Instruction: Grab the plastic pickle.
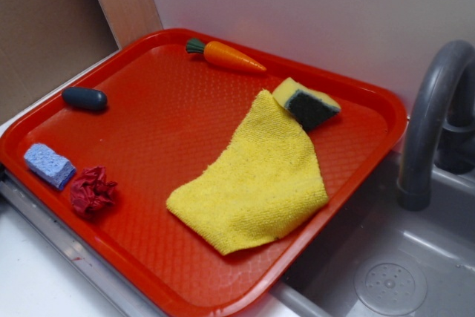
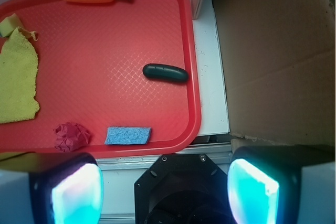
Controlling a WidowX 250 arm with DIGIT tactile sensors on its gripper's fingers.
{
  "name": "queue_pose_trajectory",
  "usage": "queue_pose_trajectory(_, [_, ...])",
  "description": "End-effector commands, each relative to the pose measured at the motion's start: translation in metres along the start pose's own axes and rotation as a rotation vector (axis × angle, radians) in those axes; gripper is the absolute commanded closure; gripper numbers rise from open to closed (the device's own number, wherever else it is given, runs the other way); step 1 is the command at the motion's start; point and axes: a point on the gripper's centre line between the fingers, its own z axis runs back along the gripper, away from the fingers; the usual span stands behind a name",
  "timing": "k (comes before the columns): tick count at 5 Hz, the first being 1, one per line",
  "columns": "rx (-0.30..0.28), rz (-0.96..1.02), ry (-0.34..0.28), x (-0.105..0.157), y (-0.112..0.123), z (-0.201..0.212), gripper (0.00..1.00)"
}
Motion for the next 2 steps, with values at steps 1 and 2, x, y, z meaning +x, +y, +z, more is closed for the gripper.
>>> queue_pose_trajectory(1, [0.000, 0.000, 0.000, 0.000, 0.000, 0.000, 0.00])
queue_pose_trajectory(2, [0.059, 0.246, 0.038, 0.013, -0.010, -0.014, 0.00])
